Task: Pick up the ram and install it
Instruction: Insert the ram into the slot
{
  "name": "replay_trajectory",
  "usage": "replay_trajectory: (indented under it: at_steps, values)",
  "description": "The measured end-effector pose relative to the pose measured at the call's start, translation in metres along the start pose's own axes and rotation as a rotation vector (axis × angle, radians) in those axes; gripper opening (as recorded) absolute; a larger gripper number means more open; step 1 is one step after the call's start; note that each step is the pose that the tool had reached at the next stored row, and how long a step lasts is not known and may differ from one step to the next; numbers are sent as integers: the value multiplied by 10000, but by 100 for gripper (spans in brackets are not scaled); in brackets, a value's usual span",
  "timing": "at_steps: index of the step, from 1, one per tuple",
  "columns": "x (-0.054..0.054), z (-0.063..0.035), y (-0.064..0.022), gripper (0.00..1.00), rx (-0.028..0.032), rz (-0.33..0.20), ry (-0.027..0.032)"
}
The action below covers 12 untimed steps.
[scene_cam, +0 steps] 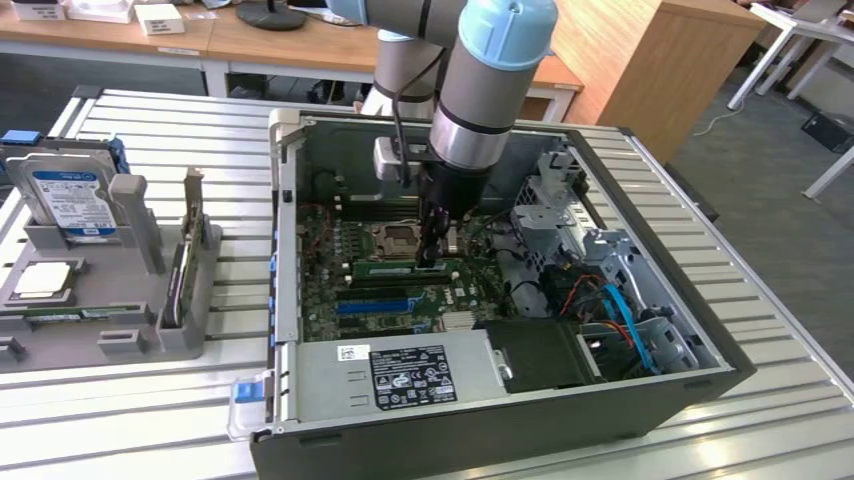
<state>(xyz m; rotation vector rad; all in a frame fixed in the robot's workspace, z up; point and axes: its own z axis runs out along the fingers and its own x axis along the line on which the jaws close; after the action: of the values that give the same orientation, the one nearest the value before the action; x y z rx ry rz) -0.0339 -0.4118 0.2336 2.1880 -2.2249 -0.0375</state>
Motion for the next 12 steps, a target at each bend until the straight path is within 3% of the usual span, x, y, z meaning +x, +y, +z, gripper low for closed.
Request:
replay_trajectory:
  at_steps: [12]
  values:
    - [0, 0, 0, 11, 0, -90, 4]
